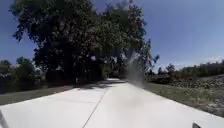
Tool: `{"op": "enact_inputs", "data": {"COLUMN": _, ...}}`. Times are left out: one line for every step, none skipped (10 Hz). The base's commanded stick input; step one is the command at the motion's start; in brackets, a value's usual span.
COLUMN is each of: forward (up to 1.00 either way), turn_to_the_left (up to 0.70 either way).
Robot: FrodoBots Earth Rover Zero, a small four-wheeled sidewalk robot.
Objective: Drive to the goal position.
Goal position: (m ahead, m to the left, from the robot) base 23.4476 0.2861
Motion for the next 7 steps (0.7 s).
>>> {"op": "enact_inputs", "data": {"forward": 0.70, "turn_to_the_left": 0.00}}
{"op": "enact_inputs", "data": {"forward": 0.70, "turn_to_the_left": 0.00}}
{"op": "enact_inputs", "data": {"forward": 0.70, "turn_to_the_left": 0.00}}
{"op": "enact_inputs", "data": {"forward": 0.70, "turn_to_the_left": 0.00}}
{"op": "enact_inputs", "data": {"forward": 0.70, "turn_to_the_left": 0.00}}
{"op": "enact_inputs", "data": {"forward": 0.70, "turn_to_the_left": 0.00}}
{"op": "enact_inputs", "data": {"forward": 0.70, "turn_to_the_left": 0.00}}
